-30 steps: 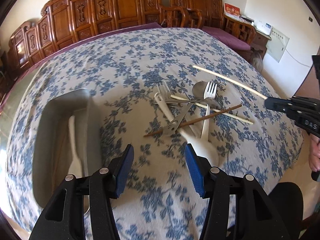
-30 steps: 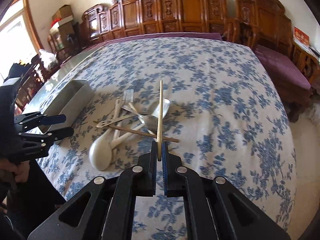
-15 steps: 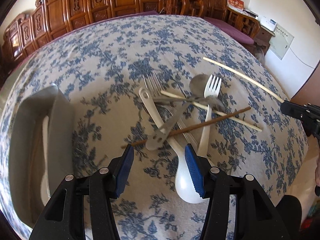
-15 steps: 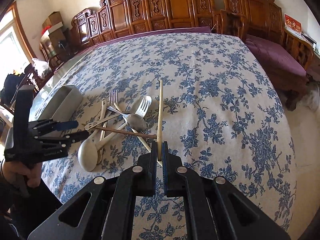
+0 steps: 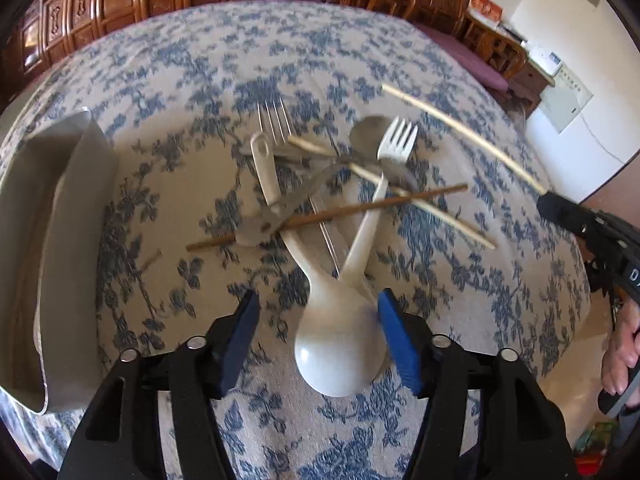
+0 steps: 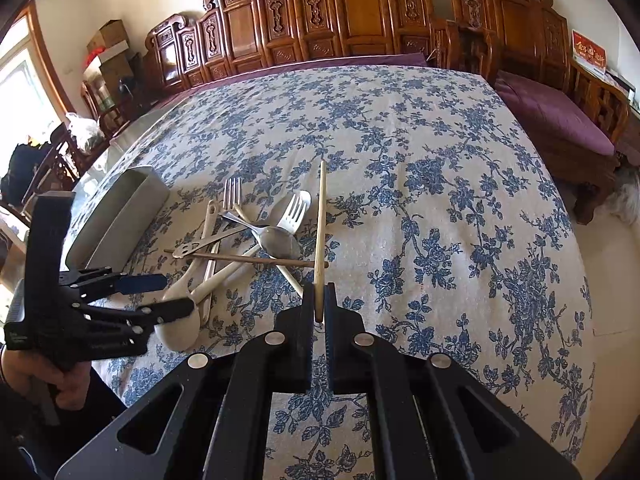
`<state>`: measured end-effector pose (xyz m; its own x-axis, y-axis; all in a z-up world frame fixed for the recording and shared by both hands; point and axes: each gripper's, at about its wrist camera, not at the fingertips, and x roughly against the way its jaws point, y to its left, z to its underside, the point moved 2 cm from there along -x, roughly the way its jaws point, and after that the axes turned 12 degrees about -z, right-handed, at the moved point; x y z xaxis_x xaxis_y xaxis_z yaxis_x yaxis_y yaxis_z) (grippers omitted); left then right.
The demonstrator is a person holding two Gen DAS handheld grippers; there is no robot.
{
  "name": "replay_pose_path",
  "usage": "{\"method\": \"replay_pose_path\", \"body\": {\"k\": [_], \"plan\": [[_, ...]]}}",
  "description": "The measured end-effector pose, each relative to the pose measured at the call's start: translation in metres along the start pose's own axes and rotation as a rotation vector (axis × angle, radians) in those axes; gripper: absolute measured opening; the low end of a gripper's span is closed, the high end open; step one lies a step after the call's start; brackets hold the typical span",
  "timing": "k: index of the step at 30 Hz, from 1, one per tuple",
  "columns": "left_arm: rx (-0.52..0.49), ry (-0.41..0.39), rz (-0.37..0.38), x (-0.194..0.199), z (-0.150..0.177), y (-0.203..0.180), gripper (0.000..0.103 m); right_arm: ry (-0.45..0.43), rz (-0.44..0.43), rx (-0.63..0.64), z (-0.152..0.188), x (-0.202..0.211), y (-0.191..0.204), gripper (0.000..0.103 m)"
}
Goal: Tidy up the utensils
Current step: 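Grasp a white plastic spoon with the left tool while the right tool holds the chopstick, then carry the spoon into the tray and open the left tool while the right tool carries the chopstick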
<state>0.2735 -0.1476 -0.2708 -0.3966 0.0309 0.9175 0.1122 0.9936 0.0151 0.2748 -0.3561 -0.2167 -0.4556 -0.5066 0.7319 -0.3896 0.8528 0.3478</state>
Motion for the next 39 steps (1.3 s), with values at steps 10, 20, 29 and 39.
{"method": "replay_pose_path", "body": {"k": [10, 20, 29, 39], "plan": [[-0.046, -0.015, 0.017, 0.006, 0.020, -0.005, 0.047, 0.011, -0.007, 0.024, -0.001, -0.002, 0.010, 0.006], [-0.086, -0.087, 0.054, 0.036, 0.018, -0.017, 0.022, 0.015, -0.005, 0.026, -0.001, -0.002, 0.011, 0.006], [-0.039, -0.052, 0.110, 0.029, 0.023, -0.018, 0.015, 0.017, -0.009, 0.038, -0.002, -0.001, 0.017, 0.006], [0.000, -0.054, 0.111, 0.054, 0.023, 0.000, 0.006, 0.022, -0.011, 0.051, -0.003, -0.003, 0.023, 0.006]]}}
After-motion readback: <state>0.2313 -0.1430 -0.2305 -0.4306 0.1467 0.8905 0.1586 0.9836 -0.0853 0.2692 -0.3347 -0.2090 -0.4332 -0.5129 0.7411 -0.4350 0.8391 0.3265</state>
